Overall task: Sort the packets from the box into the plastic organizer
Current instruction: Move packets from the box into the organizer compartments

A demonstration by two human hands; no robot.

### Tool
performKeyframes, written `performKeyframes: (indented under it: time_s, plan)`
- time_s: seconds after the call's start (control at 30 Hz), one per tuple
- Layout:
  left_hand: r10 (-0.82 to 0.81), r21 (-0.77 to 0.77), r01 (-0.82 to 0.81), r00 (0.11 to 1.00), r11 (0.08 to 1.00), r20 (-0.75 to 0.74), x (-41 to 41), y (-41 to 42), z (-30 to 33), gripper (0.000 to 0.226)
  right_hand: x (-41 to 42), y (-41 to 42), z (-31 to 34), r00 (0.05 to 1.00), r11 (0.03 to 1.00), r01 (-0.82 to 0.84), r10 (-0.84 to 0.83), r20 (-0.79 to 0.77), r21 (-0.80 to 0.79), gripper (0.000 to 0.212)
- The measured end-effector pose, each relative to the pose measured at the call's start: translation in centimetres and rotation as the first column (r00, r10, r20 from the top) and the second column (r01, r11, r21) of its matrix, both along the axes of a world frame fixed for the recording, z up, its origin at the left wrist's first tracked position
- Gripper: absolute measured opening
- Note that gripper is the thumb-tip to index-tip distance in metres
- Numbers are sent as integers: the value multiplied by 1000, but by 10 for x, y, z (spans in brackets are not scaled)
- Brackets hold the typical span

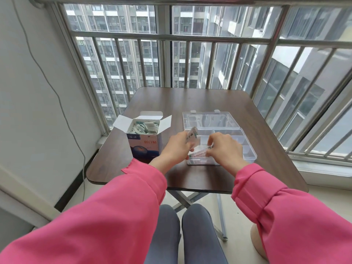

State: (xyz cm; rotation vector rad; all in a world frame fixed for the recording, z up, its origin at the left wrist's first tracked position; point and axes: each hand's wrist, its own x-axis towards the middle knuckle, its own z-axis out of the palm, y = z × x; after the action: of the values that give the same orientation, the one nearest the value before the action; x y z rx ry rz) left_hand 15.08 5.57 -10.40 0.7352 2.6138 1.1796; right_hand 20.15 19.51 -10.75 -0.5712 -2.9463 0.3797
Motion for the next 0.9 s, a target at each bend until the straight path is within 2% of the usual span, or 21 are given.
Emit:
performKeyframes:
  time_s: [0.17, 0.37, 0.5, 0.63, 0.9]
  plan:
    - [-14, -87, 11, 999, 996, -37, -6, 1, -3, 18, 1, -1, 3, 997, 996, -42, 37, 66, 85, 25]
    - [-8, -64, 7, 1000, 998, -20, -7, 2, -5, 21, 2, -1, 15, 980, 981, -131, 105, 171, 146, 36]
    - [-23, -94, 20, 999, 995, -28, -10, 3, -8, 24, 3, -1, 19, 963, 952, -207, 159, 216, 226, 32]
    - [-32, -41, 31, 999, 999, -23, -7, 5, -8, 20, 5, 2, 16, 945, 914, -295, 234, 230, 280, 30]
    - [-37, -74, 35, 999, 997, -28, -8, 6, -12, 27, 4, 11, 10, 922, 897, -356, 292, 252, 262, 21]
